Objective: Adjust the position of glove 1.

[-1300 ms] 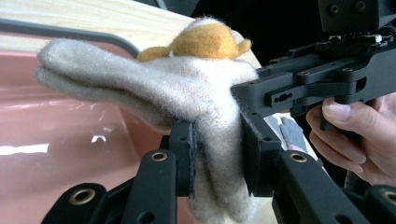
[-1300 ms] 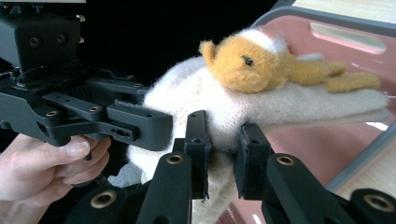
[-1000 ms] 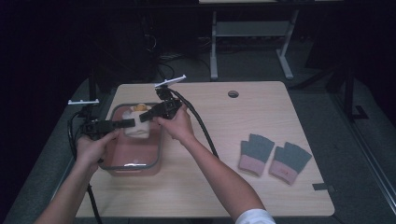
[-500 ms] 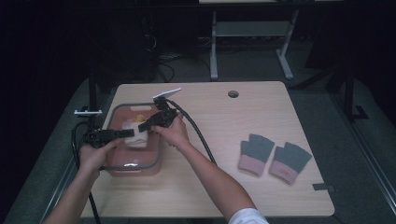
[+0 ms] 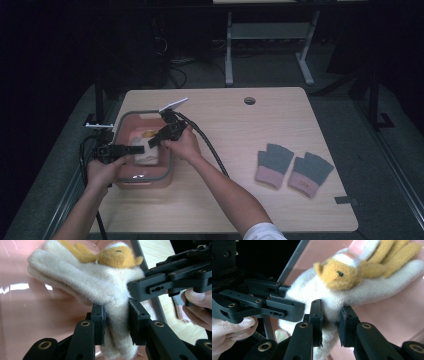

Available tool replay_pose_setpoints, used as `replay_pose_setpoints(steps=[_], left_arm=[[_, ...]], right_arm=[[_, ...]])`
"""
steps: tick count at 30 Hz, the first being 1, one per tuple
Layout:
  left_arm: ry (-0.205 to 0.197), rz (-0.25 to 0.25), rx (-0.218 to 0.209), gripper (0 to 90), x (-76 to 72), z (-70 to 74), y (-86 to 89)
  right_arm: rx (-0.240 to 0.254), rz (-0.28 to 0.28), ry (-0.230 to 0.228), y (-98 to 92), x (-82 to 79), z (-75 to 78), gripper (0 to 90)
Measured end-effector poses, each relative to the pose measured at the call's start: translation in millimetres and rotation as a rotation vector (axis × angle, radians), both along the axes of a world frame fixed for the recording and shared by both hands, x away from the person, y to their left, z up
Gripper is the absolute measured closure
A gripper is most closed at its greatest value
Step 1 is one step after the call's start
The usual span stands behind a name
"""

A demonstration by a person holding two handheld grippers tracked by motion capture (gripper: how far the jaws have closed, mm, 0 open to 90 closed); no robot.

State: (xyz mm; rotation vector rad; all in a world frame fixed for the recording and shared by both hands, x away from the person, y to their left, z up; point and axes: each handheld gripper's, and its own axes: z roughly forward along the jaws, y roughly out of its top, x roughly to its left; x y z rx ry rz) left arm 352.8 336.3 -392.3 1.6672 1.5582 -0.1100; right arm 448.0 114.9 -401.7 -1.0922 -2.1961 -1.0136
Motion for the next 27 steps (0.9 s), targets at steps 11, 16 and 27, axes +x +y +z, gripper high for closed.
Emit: replay_pose_setpoints(steps=[11,16,27], left_arm=[[0.032,0.001,0.043,69.3,-2.3,-5.4,3.2],[0.052,0.003,0.066,69.3,-1.7,-9.2,2.1],[0.092,-0.005,0.193,63.1,1.0,-9.5,-5.3]], right_arm=[[-0.042,0.005,-0.017,0.6,-2.7,3.8,75.4],[-0.048,0.012,-0.030,-5.3,-2.0,8.4,71.5],[-0.041,-0.001,-0.050,-21.9,-2.7,19.5,69.5]])
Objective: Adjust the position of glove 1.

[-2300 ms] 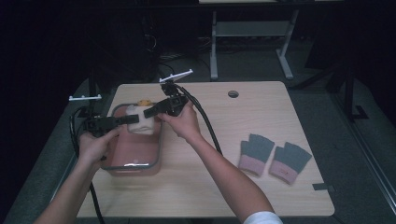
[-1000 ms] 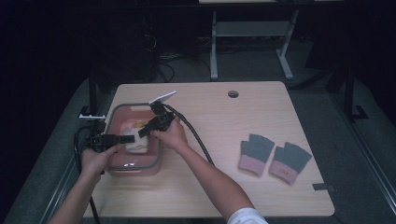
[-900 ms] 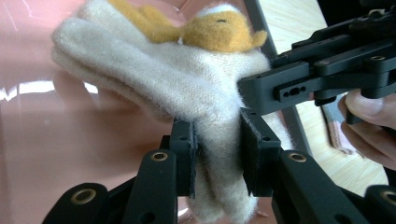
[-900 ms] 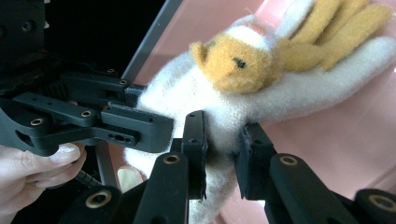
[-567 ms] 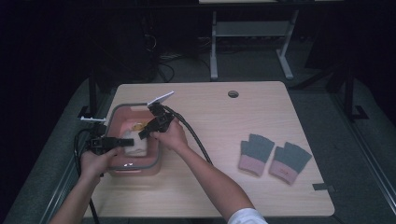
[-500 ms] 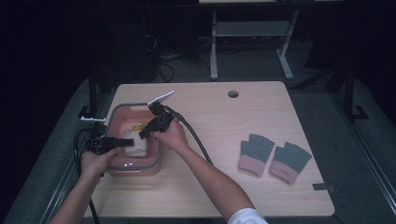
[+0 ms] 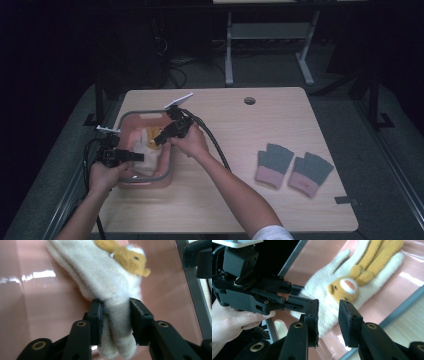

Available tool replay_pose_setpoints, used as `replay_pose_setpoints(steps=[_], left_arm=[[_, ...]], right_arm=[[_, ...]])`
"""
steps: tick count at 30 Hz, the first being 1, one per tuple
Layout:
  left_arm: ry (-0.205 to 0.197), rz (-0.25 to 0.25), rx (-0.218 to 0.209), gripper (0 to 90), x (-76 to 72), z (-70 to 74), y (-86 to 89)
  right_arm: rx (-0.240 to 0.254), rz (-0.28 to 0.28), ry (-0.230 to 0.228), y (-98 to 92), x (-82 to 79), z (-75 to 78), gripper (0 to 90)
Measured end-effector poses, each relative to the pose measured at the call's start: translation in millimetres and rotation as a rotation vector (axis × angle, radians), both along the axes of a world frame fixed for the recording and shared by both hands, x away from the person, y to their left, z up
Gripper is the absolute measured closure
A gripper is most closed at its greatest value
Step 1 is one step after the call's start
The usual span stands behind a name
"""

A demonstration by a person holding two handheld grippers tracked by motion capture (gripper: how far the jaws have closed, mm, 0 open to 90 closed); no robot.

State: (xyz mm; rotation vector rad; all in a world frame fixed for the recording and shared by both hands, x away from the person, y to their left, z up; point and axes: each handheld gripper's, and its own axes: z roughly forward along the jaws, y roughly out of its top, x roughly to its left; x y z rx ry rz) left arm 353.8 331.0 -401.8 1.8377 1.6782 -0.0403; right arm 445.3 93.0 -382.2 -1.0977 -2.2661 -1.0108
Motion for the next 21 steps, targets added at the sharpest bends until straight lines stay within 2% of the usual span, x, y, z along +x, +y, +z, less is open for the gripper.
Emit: replay_pose_setpoints(steps=[7,8,9,10,13,14,15,16,17,18,21], left_arm=[[-0.028,0.021,0.021,60.2,0.2,12.2,6.8],[-0.036,0.014,0.043,61.0,0.6,15.6,5.2],[-0.036,0.014,0.043,62.8,0.6,15.6,5.2],[-0.044,-0.006,0.061,63.9,1.5,17.2,2.3],[-0.037,-0.019,0.079,68.2,2.8,17.4,-2.3],[-0.028,-0.042,0.114,69.2,4.8,15.6,-6.3],[-0.028,-0.042,0.114,69.8,4.8,15.6,-6.3],[-0.017,-0.060,0.143,69.9,7.3,12.3,-9.0],[-0.017,-0.060,0.143,70.3,7.3,12.3,-9.0],[-0.004,-0.068,0.171,70.6,9.2,9.3,-12.2],[0.010,-0.064,0.179,70.6,11.2,6.6,-15.1]], right_arm=[[0.012,-0.005,-0.011,-8.6,-2.4,5.5,69.3],[0.017,-0.003,-0.016,-10.9,-3.2,7.6,69.3],[0.020,-0.005,-0.016,-11.7,-3.9,8.9,69.3],[0.022,-0.006,-0.018,-12.6,-4.3,9.9,69.3],[0.023,-0.004,-0.026,-14.4,-5.2,11.7,69.3],[0.027,0.000,-0.029,-15.8,-6.2,13.3,69.2],[0.027,0.000,-0.029,-15.8,-6.2,13.3,69.2],[0.032,-0.003,-0.033,-16.9,-7.0,14.2,69.2],[0.032,-0.003,-0.033,-16.9,-7.0,14.2,69.2],[0.033,-0.002,-0.033,-17.4,-8.3,15.4,69.2],[0.041,0.006,-0.032,-19.3,-9.7,16.6,69.2]])
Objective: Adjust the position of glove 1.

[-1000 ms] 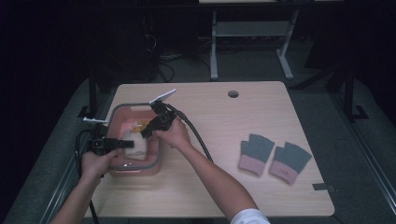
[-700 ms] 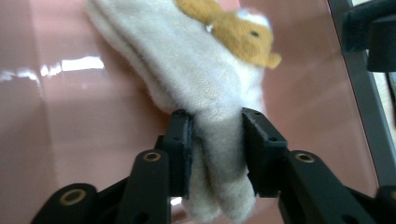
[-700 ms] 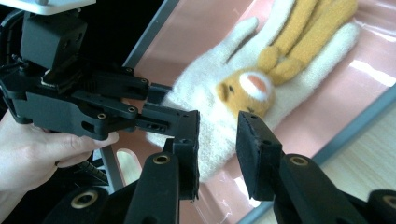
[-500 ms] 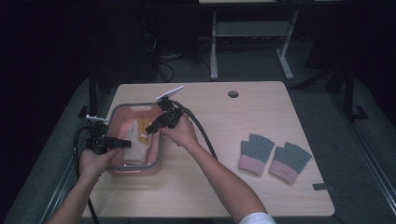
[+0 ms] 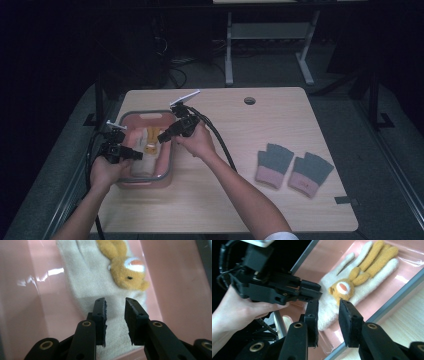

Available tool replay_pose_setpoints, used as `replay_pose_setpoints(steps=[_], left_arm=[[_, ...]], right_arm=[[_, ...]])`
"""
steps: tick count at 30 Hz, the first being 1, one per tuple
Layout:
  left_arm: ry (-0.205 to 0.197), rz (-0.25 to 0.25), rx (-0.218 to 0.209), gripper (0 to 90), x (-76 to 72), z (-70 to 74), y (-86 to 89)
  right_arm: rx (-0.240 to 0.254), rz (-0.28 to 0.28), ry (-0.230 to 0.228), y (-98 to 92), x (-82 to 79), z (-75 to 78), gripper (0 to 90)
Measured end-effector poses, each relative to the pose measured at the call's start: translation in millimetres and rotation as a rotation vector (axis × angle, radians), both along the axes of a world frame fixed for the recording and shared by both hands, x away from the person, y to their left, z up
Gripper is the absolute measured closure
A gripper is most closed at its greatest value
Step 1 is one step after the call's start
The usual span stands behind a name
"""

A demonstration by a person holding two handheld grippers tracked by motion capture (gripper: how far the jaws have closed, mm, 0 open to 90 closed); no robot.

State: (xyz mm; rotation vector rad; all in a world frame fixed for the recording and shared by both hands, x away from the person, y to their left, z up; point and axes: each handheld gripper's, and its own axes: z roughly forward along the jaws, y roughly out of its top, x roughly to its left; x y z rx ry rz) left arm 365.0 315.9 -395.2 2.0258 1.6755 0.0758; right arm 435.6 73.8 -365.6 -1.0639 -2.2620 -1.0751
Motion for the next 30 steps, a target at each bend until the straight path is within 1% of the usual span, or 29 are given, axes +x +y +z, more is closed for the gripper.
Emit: replay_pose_setpoints(steps=[1,2,4,6,7,8,9,10,12,14,15,16,18,19,20,22,23,24,25,26,28,29,30], left_arm=[[0.010,-0.009,0.021,70.6,2.1,-1.7,-1.9],[0.010,-0.009,0.021,70.4,2.1,-1.7,-1.9],[0.026,-0.013,0.039,70.1,4.2,-3.8,-2.6],[0.023,-0.010,0.035,70.1,4.4,-3.9,-2.0],[0.010,0.001,0.028,70.1,3.7,-2.6,-1.1],[0.010,0.001,0.028,69.7,3.7,-2.6,-1.1],[-0.005,0.002,0.016,69.1,2.6,0.2,0.9],[-0.005,0.002,0.016,68.7,2.6,0.2,0.9],[-0.027,0.006,0.000,68.6,0.8,4.8,2.4],[-0.041,-0.003,-0.016,67.1,-0.3,9.5,3.9],[-0.059,0.003,-0.047,66.0,-1.7,13.6,4.4],[-0.059,0.003,-0.047,65.8,-1.7,13.6,4.4],[-0.083,-0.010,-0.071,64.9,-3.2,19.0,3.5],[-0.083,-0.010,-0.071,63.8,-3.2,19.0,3.5],[-0.101,-0.012,-0.092,63.2,-4.6,22.2,1.3],[-0.106,-0.017,-0.096,62.3,-5.1,23.9,-0.2],[-0.120,-0.021,-0.108,61.9,-6.4,26.9,-2.8],[-0.120,-0.021,-0.108,61.1,-6.4,26.9,-2.8],[-0.131,-0.024,-0.125,60.6,-7.2,29.3,-4.7],[-0.131,-0.024,-0.125,59.9,-7.2,29.3,-4.7],[-0.139,-0.030,-0.130,59.5,-7.5,31.8,-6.8],[-0.152,-0.033,-0.141,59.0,-7.8,34.9,-8.8],[-0.152,-0.033,-0.141,58.3,-7.8,34.9,-8.8]], right_arm=[[-0.005,-0.003,-0.005,-0.7,-0.1,0.2,69.1],[-0.005,-0.003,-0.005,-0.7,-0.1,0.2,69.1],[0.002,-0.003,-0.005,-3.4,-0.5,1.2,69.1],[0.000,-0.006,-0.007,-4.3,-0.6,1.0,69.0],[0.002,-0.007,-0.007,-6.5,-1.1,1.1,68.8],[0.002,-0.007,-0.007,-6.5,-1.1,1.1,68.8],[0.005,-0.008,-0.006,-9.1,-1.7,1.5,68.6],[0.005,-0.008,-0.006,-9.1,-1.7,1.5,68.6],[0.006,-0.015,-0.010,-11.9,-1.9,1.6,68.2],[0.008,-0.018,-0.008,-15.9,-2.7,2.6,67.5],[0.011,-0.019,-0.014,-17.2,-2.8,2.5,67.1],[0.011,-0.024,-0.015,-18.5,-3.2,2.9,66.5],[0.010,-0.023,-0.023,-21.8,-3.7,4.0,65.6],[0.011,-0.028,-0.023,-23.5,-4.0,4.3,65.2],[0.012,-0.030,-0.024,-25.3,-4.3,4.9,64.9],[0.010,-0.029,-0.028,-27.3,-4.6,5.6,64.4],[0.007,-0.033,-0.034,-31.3,-5.6,6.8,63.5],[0.007,-0.033,-0.034,-31.3,-5.6,6.8,63.5],[0.010,-0.038,-0.043,-35.9,-6.4,8.0,62.7],[0.010,-0.038,-0.043,-35.9,-6.4,8.0,62.7],[0.009,-0.045,-0.041,-43.3,-7.0,9.9,61.8],[0.005,-0.053,-0.049,-45.6,-7.1,10.3,61.5],[0.005,-0.053,-0.049,-45.6,-7.1,10.3,61.5]])
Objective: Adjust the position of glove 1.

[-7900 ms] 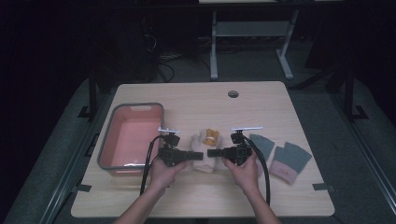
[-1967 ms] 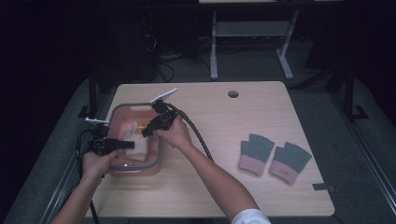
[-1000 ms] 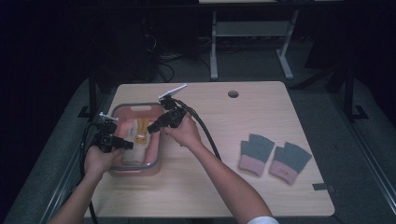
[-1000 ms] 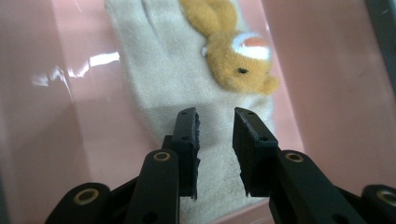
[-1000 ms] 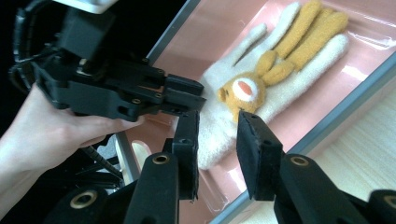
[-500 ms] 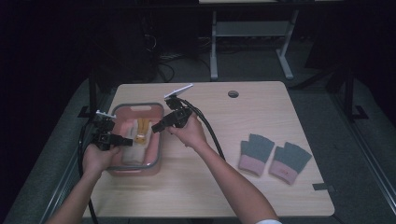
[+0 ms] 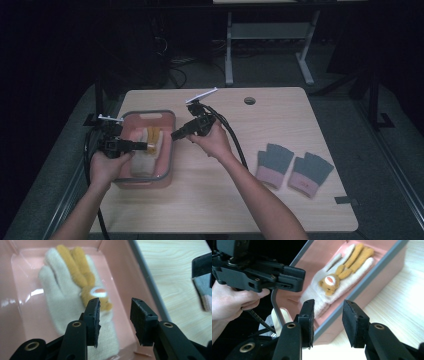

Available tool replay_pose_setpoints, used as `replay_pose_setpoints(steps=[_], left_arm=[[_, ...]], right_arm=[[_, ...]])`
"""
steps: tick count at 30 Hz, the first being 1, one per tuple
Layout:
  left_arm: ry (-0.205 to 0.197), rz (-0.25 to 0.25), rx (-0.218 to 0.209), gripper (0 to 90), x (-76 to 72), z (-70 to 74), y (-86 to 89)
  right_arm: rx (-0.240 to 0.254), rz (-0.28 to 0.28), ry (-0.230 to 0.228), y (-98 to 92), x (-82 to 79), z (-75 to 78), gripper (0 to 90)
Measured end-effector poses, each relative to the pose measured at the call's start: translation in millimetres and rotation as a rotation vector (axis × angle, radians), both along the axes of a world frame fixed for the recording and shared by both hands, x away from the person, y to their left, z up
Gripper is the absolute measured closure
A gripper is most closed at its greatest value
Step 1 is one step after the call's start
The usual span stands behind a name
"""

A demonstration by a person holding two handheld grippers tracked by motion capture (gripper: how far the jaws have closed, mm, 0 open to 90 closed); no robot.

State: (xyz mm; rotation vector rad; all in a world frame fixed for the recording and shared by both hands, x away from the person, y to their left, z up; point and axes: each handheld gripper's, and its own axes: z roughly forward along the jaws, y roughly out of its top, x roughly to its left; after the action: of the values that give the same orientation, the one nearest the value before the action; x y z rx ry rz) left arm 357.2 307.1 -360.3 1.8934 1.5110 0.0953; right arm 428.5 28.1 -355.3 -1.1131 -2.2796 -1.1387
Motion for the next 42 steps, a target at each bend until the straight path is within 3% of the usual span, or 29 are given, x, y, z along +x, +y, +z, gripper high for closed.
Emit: replay_pose_setpoints(steps=[17,25,42], left_arm=[[-0.082,-0.070,-0.052,50.8,0.7,18.6,-38.8],[-0.089,-0.099,-0.084,49.0,2.0,21.2,-54.8],[-0.118,-0.181,-0.086,41.2,1.9,30.7,-90.9]], right_arm=[[-0.036,-0.043,-0.053,-43.3,-8.6,14.2,54.0],[-0.054,-0.067,-0.061,-64.2,-11.2,18.1,51.7],[-0.074,-0.133,-0.061,-106.2,-20.7,16.4,48.6]])
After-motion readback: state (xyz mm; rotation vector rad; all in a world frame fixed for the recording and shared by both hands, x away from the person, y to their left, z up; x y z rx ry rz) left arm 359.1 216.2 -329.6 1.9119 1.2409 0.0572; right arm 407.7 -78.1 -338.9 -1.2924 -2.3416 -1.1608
